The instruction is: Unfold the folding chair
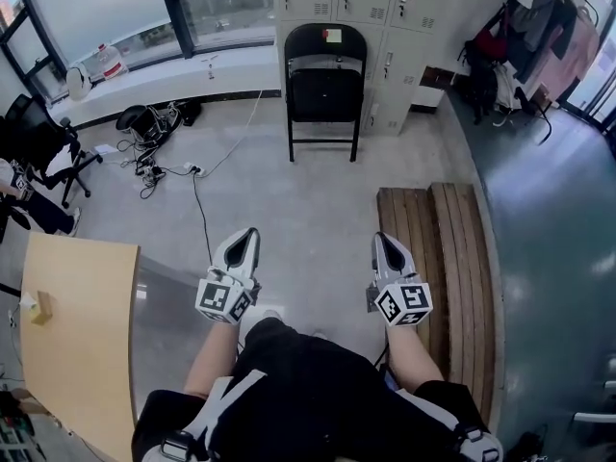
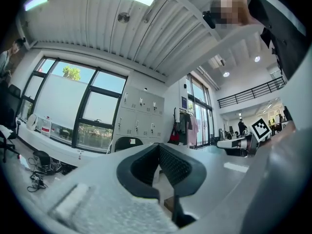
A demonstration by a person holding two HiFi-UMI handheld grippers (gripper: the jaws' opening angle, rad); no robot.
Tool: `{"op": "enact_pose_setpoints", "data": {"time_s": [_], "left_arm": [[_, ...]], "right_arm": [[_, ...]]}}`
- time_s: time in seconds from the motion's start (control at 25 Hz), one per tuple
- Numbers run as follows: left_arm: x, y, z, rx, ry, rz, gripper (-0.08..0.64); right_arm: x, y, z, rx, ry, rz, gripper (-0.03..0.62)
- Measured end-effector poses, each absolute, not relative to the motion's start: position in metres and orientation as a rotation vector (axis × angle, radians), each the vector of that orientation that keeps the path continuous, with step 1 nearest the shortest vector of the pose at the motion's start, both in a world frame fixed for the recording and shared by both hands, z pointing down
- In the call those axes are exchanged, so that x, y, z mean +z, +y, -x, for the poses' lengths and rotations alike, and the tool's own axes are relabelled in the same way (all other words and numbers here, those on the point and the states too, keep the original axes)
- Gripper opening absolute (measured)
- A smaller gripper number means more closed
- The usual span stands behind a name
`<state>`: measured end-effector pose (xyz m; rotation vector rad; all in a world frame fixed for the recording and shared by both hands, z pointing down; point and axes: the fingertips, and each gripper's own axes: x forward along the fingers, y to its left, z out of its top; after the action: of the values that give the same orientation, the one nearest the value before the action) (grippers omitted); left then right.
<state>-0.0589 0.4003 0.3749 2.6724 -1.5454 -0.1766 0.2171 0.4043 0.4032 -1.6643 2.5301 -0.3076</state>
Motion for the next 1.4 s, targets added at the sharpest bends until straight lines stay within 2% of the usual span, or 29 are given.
{"op": "enact_pose_setpoints", "data": {"time_s": [0.56,1.04,1.4], "left_arm": [[0.385,0.273,0.085,-0.248,-1.465,-2.702,0.002],[0.385,0.168,0.149,-0.268,-1.439,-2.668,0.002],[0.388,0.12,0.177,-0.313,-1.44,-2.644,0.002]], "right_arm": [[0.401,0.289,-0.186,-0.216,2.57,1.754,0.006],[0.395,0.172,-0.099,-0.105,2.69,1.737,0.005],[0.395,0.113,-0.077,-0.214,2.615,1.73,0.005]]}}
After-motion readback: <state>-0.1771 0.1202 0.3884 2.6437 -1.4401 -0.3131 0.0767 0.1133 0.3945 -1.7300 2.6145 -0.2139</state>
